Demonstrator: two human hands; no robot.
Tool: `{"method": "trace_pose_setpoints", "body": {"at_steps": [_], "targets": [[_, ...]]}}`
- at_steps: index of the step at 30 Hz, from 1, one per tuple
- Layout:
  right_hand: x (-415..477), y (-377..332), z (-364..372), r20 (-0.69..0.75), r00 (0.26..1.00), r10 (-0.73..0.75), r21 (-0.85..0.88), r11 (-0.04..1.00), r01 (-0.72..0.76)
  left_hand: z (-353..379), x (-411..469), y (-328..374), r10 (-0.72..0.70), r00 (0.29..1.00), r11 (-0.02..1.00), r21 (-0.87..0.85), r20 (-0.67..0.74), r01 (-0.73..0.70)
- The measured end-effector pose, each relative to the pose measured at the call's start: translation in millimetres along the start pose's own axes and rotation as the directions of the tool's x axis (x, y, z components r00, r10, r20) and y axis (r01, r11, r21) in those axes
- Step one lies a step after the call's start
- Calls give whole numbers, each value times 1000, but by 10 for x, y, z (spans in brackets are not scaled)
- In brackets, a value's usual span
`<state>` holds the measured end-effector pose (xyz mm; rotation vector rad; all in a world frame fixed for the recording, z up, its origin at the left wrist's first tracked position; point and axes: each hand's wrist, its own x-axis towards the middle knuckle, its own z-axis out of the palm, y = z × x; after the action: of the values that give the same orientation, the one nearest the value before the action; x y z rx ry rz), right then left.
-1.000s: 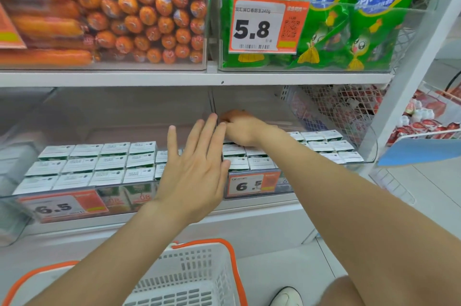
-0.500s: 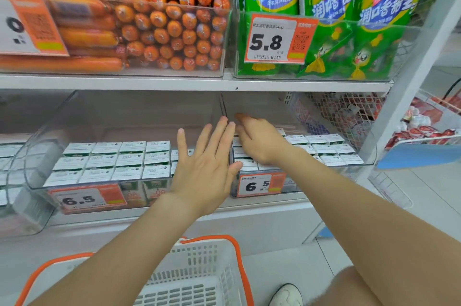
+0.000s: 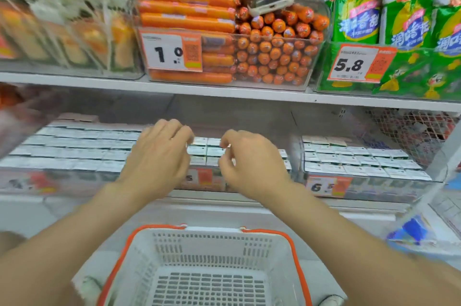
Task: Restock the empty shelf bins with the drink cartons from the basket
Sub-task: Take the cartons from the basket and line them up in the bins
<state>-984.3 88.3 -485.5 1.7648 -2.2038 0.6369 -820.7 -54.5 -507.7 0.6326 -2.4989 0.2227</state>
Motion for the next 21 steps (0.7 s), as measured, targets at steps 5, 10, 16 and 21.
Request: {"method": "trace_pose_setpoints", "body": {"at_steps": [5, 10, 16, 21], "targets": [[290, -731, 585, -6, 954, -299, -12, 954, 299, -253, -304, -923, -366, 896, 930, 134, 252, 342], [578, -1235, 1089, 15, 859, -512, -143, 849, 508, -391, -649, -1520, -356, 842, 933, 204, 406, 296], [684, -1592, 1406, 36, 897, -440, -213, 874, 437, -424, -987, -2052, -319, 892, 948, 114, 320, 298], [691, -1765, 1525, 41, 939, -340, -188, 921, 342, -408, -1035, -2128, -209, 947, 977, 95, 245, 191]]}}
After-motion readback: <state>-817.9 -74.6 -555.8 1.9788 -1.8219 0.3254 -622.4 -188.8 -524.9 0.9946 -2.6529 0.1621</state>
